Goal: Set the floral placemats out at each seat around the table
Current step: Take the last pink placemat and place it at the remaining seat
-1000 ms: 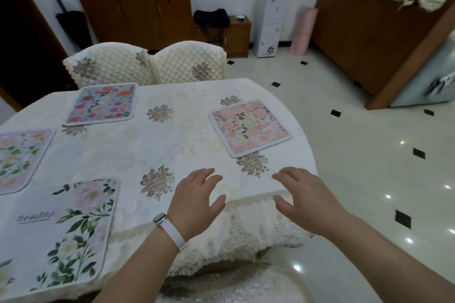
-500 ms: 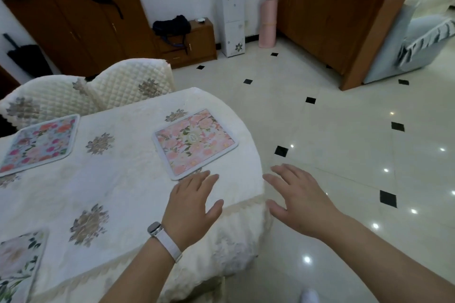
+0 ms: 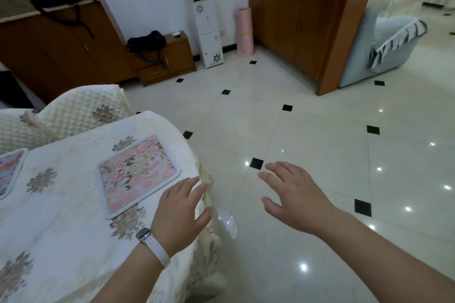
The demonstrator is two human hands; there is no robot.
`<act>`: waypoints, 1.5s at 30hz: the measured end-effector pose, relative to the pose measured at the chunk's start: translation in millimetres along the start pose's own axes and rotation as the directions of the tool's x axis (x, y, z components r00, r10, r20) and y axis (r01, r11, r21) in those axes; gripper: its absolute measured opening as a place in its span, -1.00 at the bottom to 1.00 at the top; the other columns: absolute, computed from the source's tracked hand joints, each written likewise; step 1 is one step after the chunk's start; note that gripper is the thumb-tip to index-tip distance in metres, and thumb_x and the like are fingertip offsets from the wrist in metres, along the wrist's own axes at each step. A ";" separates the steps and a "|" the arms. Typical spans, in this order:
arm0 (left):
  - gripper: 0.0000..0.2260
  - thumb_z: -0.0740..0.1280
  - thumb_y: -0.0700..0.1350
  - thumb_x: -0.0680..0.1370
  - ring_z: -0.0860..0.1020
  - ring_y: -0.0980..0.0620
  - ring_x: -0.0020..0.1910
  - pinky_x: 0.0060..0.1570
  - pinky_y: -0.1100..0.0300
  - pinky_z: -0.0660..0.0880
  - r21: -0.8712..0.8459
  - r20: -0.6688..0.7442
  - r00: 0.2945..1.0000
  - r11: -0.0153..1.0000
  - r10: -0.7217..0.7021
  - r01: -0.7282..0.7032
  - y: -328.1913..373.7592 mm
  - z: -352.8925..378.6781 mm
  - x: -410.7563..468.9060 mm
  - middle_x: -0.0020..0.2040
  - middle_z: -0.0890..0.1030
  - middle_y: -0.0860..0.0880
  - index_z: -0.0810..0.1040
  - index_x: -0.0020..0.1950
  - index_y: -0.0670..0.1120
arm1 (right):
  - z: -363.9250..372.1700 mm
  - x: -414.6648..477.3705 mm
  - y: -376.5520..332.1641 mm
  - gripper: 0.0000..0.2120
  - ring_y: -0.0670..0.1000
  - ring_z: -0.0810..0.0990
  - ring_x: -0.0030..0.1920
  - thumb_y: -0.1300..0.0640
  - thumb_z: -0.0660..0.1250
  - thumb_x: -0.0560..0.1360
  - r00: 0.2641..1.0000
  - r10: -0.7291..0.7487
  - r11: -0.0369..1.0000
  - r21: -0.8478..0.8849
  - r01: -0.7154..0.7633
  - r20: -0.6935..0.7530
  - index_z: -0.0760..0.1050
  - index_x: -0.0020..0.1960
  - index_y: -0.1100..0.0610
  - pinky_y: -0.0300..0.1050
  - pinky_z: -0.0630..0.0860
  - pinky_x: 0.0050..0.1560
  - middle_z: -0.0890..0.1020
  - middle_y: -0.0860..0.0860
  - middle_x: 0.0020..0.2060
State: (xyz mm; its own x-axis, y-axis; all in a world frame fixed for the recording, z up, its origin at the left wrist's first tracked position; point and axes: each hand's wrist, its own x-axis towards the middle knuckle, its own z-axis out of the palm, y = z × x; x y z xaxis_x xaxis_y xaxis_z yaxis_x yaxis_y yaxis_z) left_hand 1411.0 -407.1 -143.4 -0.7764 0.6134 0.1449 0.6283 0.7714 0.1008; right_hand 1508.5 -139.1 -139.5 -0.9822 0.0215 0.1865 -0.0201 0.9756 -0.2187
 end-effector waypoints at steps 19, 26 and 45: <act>-0.51 0.22 0.17 0.43 0.54 -0.07 0.20 0.14 -0.03 0.48 -0.163 0.009 0.993 0.979 -0.121 0.121 -41.1 79.2 210.6 0.24 0.57 0.00 0.49 0.31 0.01 | 14.2 207.0 110.2 -0.49 0.07 0.48 0.32 -0.17 0.13 0.45 0.988 -0.044 0.996 -0.076 0.056 0.147 0.47 0.32 0.00 0.02 0.43 0.27 0.53 -0.01 0.30; -0.53 0.21 0.17 0.40 0.58 -0.07 0.15 0.05 -0.01 0.52 -0.137 0.035 0.991 0.981 -0.133 0.136 -85.5 96.1 292.0 0.21 0.60 -0.02 0.54 0.24 0.01 | 26.6 308.2 128.4 -0.51 0.07 0.53 0.25 -0.16 0.16 0.44 0.984 -0.087 0.992 -0.075 0.100 0.155 0.51 0.28 0.02 0.01 0.47 0.20 0.57 0.00 0.24; -0.52 0.22 0.20 0.44 0.49 -0.07 0.28 0.19 -0.06 0.45 -0.010 0.081 0.724 0.726 -0.684 0.687 -200.4 105.5 385.9 0.32 0.52 0.00 0.48 0.32 0.06 | 135.4 598.0 111.9 -0.52 0.08 0.58 0.19 -0.17 0.18 0.41 0.767 -0.598 0.801 0.203 0.563 0.233 0.52 0.24 0.02 0.03 0.54 0.13 0.60 0.03 0.19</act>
State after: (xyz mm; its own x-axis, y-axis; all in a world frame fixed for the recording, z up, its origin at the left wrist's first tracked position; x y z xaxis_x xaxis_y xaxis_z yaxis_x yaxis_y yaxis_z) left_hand 980.2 -307.1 -211.5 -0.9966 -0.0699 -0.0441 -0.0768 0.9802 0.1822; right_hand 893.6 -46.6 -182.1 -0.7846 -0.6179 0.0507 -0.6072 0.7493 -0.2641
